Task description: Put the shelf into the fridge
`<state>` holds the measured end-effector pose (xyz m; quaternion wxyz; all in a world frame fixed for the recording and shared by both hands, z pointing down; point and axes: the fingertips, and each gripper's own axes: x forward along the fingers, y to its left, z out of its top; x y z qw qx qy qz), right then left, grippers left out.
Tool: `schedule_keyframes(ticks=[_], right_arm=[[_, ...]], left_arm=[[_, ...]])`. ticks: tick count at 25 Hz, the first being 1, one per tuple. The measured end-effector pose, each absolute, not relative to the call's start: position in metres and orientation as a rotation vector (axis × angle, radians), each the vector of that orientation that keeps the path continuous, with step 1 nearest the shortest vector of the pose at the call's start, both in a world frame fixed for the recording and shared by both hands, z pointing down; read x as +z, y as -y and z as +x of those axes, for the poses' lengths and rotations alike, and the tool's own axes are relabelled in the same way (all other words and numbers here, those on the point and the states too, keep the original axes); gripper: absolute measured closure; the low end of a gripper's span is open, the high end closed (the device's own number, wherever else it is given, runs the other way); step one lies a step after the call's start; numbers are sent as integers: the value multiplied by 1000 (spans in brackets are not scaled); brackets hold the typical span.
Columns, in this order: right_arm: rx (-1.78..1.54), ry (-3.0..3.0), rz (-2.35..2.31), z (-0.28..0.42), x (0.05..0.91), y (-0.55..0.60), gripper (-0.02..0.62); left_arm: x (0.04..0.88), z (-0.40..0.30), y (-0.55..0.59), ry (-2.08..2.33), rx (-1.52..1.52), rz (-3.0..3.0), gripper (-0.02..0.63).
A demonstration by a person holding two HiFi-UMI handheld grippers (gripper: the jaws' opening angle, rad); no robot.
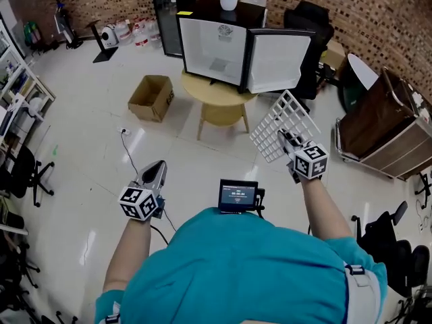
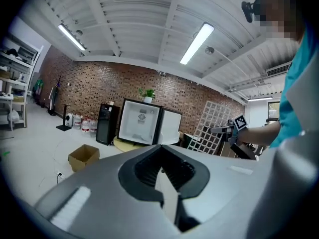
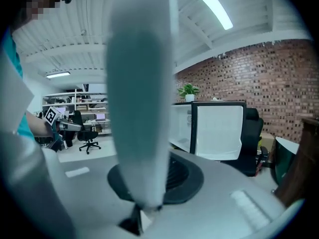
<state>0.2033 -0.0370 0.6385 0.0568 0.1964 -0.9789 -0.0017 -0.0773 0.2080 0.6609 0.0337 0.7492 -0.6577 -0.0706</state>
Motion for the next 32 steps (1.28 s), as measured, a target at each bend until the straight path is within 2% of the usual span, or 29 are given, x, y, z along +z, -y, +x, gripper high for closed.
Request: schedule_keyframes(ticks=[4,10,16,22,26,32], right_arm=[[29,3012,472,179,677,119,566],[-6,3030,301,131,670,160,566],[11,3069,165,67,677,268,566],[-15,3082,113,29,680,287,566],[-19,3065,150,-15,682,283,566],[-8,3056,294,-113,637,249,566]], left_arm=[[690,-79,-144,2112,-176,2240,604],[681,-99,-122,2231,-201,2145,604],[697,-127,-33,2292,-199,2057,604],[705,-157,-10,2305,-204,2042,604],[702,-202,-7,2272,-227,2098,604],[668,-323,-18,2126,-255,2233,604]])
